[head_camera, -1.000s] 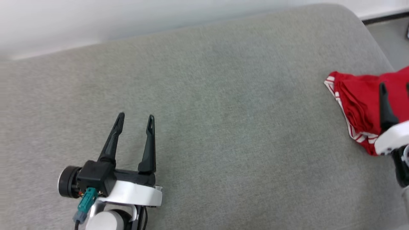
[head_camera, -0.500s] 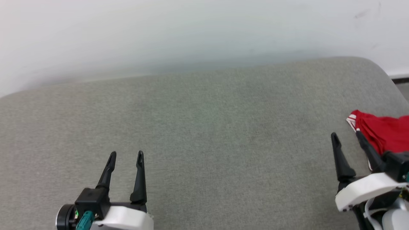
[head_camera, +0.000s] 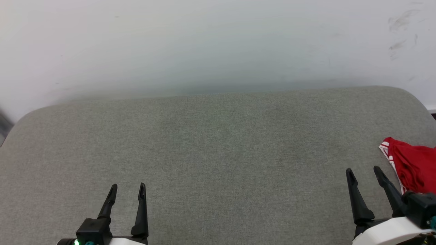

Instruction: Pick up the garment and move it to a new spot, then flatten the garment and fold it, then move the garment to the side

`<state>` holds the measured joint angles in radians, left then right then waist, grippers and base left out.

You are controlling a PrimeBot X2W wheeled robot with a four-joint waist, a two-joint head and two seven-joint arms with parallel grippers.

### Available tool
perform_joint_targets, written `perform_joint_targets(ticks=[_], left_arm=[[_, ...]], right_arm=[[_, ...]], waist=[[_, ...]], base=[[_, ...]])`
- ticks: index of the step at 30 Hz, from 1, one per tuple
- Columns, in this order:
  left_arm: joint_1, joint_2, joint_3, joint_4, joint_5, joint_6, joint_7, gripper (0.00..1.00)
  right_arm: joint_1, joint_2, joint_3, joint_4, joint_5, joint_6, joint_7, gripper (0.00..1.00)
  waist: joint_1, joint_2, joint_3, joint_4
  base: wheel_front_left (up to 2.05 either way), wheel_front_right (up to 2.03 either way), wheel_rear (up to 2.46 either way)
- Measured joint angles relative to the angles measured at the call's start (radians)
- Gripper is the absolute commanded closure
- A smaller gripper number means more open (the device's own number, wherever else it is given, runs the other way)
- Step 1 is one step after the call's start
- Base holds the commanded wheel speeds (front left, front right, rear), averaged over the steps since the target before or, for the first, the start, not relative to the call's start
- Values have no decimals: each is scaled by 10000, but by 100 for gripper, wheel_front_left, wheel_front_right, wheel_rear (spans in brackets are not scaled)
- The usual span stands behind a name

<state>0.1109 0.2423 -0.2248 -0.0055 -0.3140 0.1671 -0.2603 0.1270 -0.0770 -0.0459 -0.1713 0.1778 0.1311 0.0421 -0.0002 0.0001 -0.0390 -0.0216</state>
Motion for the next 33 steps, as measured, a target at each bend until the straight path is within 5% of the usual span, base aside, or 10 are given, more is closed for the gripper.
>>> perform_joint_targets(ticks=[26, 27, 33], left_arm=[[38, -115, -58, 299, 88, -261, -13, 0], [56, -130, -65, 355, 88, -261, -8, 100], [228, -293, -61, 662, -460, -355, 140, 100]], right_arm=[[383, 228, -104, -454, -278, 0, 159, 0], [385, 228, -100, -391, -280, 0, 161, 100], [440, 230, -46, 61, 311, 0, 171, 100]], waist=[[1, 0, -101, 176], [1, 0, -101, 178], [2, -1, -84, 181]], base=[[0, 0, 0], [0, 0, 0], [0, 0, 0]])
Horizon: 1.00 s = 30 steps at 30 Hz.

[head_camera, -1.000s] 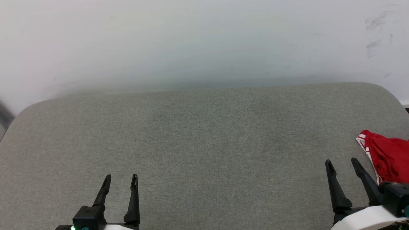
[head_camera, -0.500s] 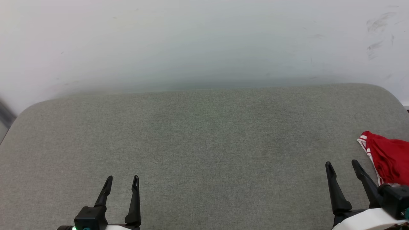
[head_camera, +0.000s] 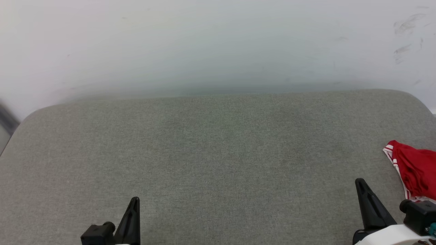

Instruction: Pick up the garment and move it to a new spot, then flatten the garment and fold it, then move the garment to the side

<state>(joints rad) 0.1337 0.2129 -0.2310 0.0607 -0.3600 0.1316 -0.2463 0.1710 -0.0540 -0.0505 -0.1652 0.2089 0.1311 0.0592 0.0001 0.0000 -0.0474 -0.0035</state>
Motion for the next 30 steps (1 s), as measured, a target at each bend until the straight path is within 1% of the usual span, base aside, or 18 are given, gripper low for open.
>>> perform_joint_targets(ticks=[12, 30], left_arm=[[-284, -128, 433, 332, -2130, -389, 500, 100], [-828, -389, 1009, 740, -4784, -932, 1120, 100]], right_arm=[[-316, -48, 31, 679, 2397, 0, -2, 100], [-895, -132, 36, 1503, 5335, -2, -10, 100]], waist=[[0, 0, 50, 2], [0, 0, 124, 8]], base=[[0, 0, 0], [0, 0, 0]])
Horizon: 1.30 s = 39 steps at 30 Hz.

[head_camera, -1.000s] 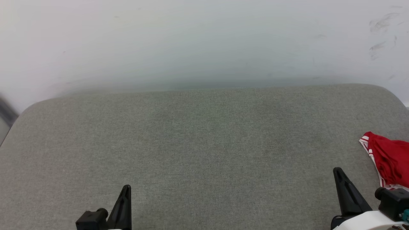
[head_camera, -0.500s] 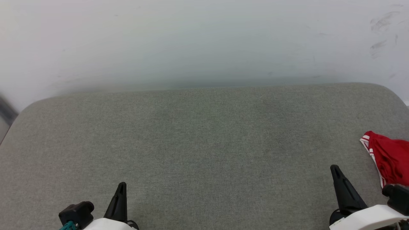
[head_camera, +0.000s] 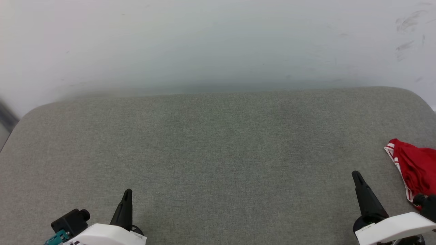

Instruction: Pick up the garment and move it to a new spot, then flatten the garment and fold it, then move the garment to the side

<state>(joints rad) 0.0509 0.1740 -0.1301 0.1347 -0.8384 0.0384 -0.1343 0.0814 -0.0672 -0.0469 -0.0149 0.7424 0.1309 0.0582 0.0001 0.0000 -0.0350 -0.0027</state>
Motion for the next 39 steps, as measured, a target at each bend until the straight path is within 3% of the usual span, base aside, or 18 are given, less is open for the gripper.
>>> perform_joint_targets(ticks=[39], left_arm=[[-770, -508, 1074, 546, -4172, -886, 1139, 100]], right_arm=[[-885, -56, -130, 1348, 4675, 0, 119, 100]], waist=[[1, 0, 161, 11]], base=[[0, 0, 0]])
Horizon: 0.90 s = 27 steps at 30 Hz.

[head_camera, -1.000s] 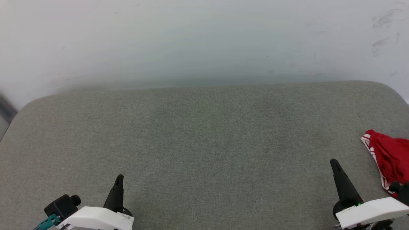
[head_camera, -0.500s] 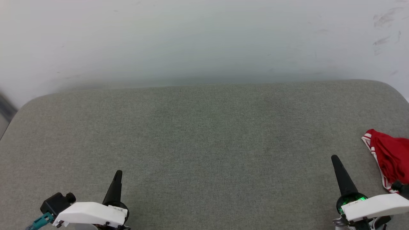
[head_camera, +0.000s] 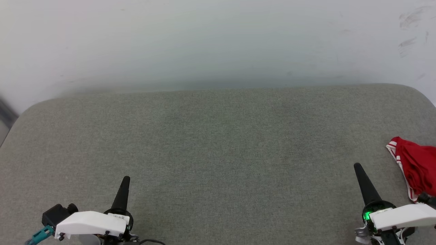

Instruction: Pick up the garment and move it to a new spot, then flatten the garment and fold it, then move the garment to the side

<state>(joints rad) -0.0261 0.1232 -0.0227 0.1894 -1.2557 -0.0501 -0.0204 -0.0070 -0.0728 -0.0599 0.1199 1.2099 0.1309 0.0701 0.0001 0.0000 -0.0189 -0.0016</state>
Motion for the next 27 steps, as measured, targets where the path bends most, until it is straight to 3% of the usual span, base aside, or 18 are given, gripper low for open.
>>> perform_joint_targets(ticks=[27], left_arm=[[-409, -297, 610, 299, -2090, -445, 619, 100]], right_arm=[[-544, 2, -136, 688, 2351, 0, 102, 100]], waist=[[0, 0, 111, 8]], base=[[0, 0, 0]])
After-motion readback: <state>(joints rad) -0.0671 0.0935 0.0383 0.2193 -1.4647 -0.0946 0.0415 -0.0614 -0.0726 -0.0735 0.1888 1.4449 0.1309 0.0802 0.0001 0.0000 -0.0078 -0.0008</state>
